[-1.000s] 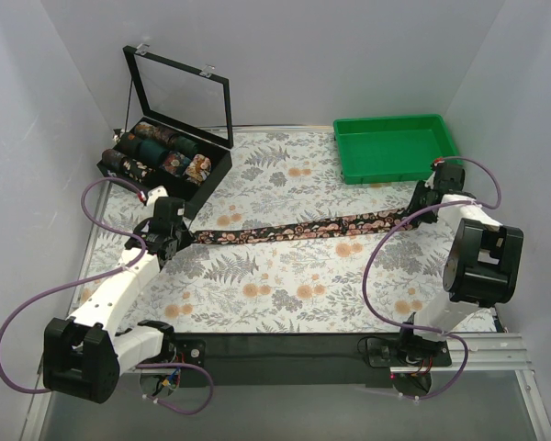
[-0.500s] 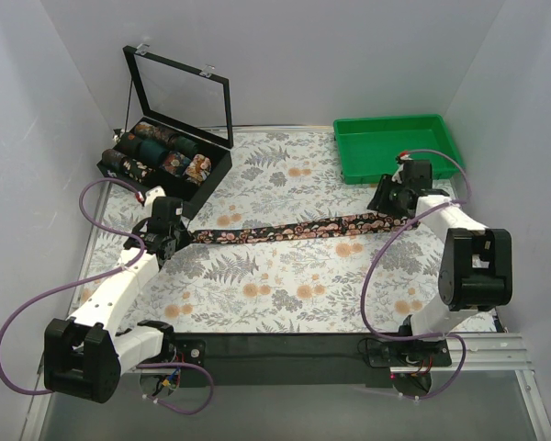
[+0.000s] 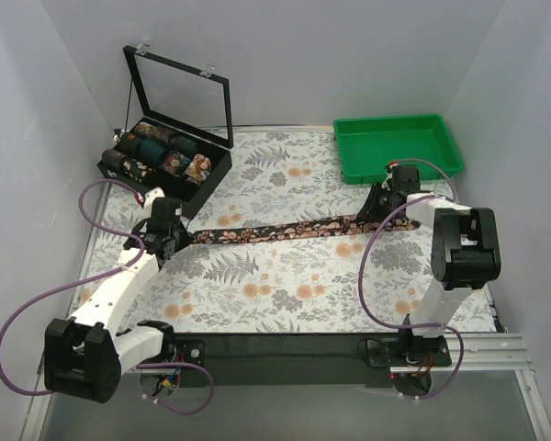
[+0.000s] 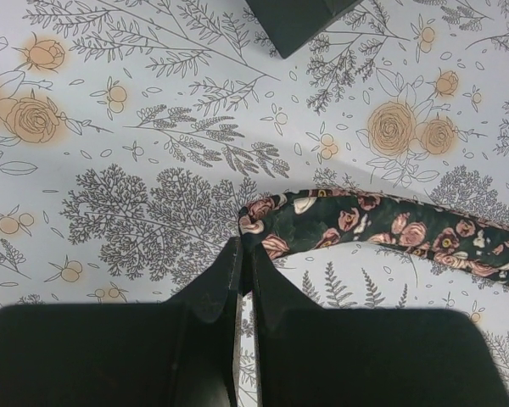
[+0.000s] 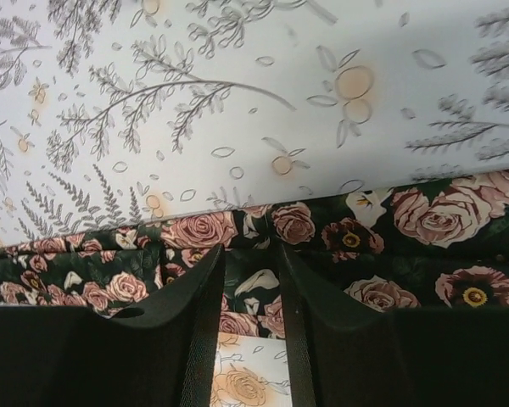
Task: Roll the ties
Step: Flatten the tie
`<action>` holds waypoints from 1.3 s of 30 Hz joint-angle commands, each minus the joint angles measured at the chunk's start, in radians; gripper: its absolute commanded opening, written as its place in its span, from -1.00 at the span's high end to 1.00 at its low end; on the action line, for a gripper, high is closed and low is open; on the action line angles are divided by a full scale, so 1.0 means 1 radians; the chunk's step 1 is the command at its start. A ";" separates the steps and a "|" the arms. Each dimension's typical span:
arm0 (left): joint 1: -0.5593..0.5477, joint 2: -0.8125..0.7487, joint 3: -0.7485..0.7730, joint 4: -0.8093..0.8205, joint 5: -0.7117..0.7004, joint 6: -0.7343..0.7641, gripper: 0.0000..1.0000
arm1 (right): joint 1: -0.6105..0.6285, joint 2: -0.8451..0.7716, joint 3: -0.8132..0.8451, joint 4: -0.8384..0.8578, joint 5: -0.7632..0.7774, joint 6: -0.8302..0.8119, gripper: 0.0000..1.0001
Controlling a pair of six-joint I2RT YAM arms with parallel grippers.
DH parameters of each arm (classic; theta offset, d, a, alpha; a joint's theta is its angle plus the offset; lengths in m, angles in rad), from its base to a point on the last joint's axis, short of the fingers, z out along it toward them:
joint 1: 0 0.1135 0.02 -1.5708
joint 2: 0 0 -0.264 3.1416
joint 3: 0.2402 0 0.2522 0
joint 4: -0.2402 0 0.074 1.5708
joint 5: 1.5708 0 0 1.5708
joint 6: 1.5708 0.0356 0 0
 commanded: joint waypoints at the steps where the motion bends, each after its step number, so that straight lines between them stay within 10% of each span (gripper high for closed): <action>1: 0.008 -0.013 -0.013 0.001 0.026 -0.002 0.95 | -0.041 0.031 0.043 -0.035 0.041 -0.038 0.33; 16: 0.008 0.130 -0.025 0.055 0.252 -0.034 1.00 | -0.134 -0.012 0.166 -0.152 0.151 -0.234 0.32; 32: 0.008 0.144 -0.037 0.022 0.089 -0.074 0.88 | 0.227 -0.258 0.012 -0.076 0.107 -0.199 0.27; 39: 0.009 0.173 -0.037 0.019 0.059 -0.067 0.51 | 0.386 -0.247 -0.032 0.041 0.039 -0.151 0.27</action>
